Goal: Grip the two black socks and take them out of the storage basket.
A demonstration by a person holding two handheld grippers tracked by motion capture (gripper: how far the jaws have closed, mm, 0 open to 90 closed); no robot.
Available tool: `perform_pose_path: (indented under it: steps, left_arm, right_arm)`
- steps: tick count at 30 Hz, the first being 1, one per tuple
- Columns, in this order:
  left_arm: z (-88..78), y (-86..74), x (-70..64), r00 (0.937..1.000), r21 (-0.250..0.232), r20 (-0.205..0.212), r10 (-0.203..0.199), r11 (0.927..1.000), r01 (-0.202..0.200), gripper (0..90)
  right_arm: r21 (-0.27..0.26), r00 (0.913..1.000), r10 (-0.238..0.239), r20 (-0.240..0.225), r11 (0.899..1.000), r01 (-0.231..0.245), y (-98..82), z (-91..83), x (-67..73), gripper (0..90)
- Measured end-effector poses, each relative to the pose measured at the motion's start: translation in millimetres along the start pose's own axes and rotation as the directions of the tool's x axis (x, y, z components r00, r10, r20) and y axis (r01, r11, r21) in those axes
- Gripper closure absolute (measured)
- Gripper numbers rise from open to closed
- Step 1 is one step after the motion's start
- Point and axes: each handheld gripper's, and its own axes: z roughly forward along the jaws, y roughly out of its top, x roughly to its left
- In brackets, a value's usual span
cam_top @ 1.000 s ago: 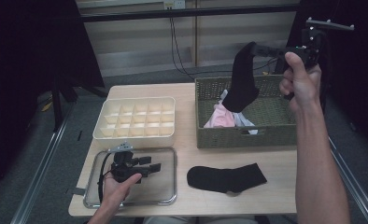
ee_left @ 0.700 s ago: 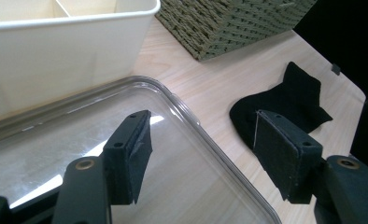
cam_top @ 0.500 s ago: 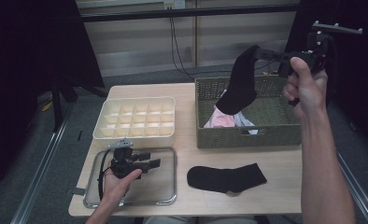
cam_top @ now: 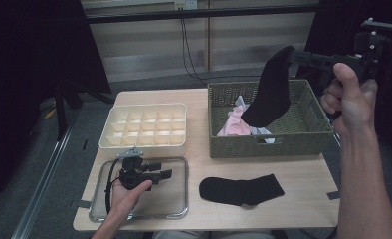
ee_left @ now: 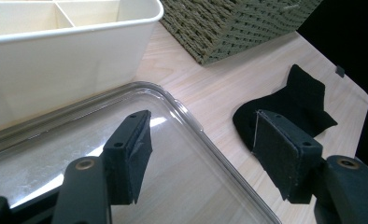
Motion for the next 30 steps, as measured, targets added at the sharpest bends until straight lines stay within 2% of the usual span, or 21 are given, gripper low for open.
perform_pose_path:
  steps: [6,10,14,19,24,30]
  left_arm:
    - [0.9,0.2,-1.7,1.0000,0.003,0.006,0.007,1.0000,-0.007,36.6]
    - [0.5,0.1,-2.1,1.0000,0.000,0.006,0.005,1.0000,-0.005,37.6]
    - [0.5,0.0,-1.4,1.0000,0.002,0.001,0.006,1.0000,-0.006,37.6]
    - [2.1,-0.2,-3.4,0.9999,0.009,0.009,0.009,0.9999,-0.009,38.1]
    - [3.2,0.4,-5.5,0.9998,0.011,0.017,0.012,0.9999,-0.012,38.8]
    - [2.9,0.3,-8.7,0.9997,0.004,0.022,0.009,0.9999,-0.009,38.8]
  right_arm:
    - [0.013,0.9995,-0.031,0.001,0.999,0.031,-6.5,-9.4,13.7,88.0]
    - [0.039,0.9990,-0.031,0.031,0.999,0.030,-22.3,-15.2,15.4,88.0]
    - [0.047,0.9993,-0.023,0.030,0.999,0.021,-38.8,-23.1,16.8,88.0]
    - [0.047,0.9990,-0.013,0.043,0.999,0.011,-53.8,-31.9,12.7,88.0]
    - [0.049,0.9986,0.018,0.049,0.999,-0.021,-73.3,-38.8,5.2,88.0]
    - [0.075,0.9977,0.022,0.065,0.997,-0.027,-99.9,-40.7,6.6,88.0]
